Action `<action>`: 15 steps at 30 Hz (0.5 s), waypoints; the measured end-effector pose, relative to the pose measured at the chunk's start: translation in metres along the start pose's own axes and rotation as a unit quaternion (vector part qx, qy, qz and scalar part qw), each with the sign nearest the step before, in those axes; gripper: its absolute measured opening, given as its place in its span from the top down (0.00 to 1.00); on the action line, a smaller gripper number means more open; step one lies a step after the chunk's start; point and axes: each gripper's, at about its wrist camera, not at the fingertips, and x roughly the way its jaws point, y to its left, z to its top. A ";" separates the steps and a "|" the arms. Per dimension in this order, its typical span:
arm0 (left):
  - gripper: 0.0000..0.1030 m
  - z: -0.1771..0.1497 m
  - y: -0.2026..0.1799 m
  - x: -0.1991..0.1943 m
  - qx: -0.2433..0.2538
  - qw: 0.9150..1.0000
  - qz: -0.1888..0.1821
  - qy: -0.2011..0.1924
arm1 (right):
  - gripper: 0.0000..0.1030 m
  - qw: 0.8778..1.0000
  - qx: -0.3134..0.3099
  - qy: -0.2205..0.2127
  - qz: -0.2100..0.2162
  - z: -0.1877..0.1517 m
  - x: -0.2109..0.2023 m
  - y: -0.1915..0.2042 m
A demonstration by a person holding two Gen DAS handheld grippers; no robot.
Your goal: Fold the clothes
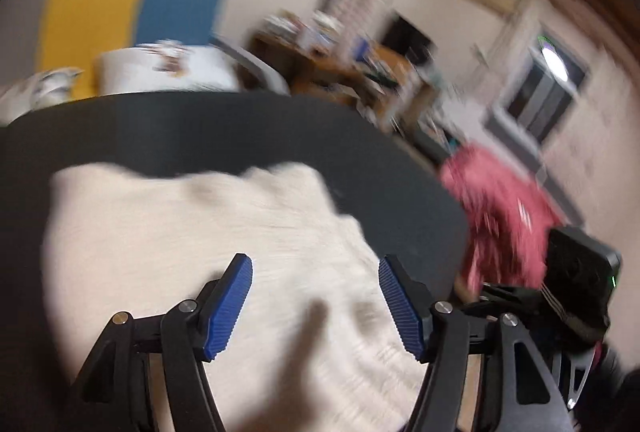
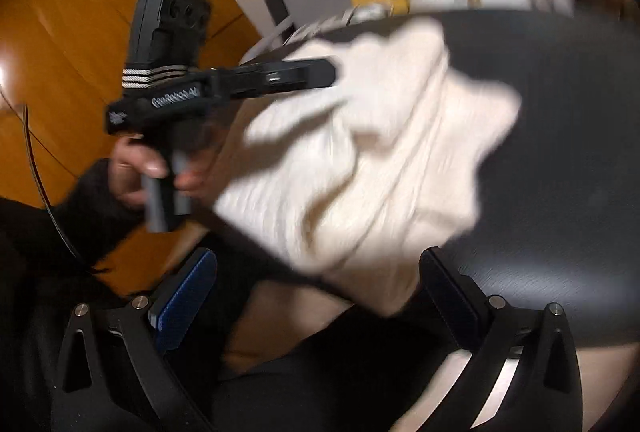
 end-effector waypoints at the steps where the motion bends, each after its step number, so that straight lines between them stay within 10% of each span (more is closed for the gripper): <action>1: 0.35 -0.005 0.012 -0.015 -0.028 1.000 -0.001 -0.015 | 0.00 0.999 -0.031 -0.009 -0.017 0.006 -0.002 0.014; 7: 0.35 -0.050 0.047 -0.073 -0.063 0.997 0.019 -0.032 | 0.00 0.983 -0.178 0.012 -0.031 0.024 0.037 0.095; 10: 0.35 -0.074 0.049 -0.066 -0.049 0.998 0.023 0.030 | 0.00 0.986 -0.136 0.079 -0.061 0.023 0.077 0.079; 15: 0.35 -0.093 0.059 -0.049 -0.050 0.995 0.053 0.073 | 0.00 0.996 -0.045 0.055 -0.045 0.018 0.082 0.047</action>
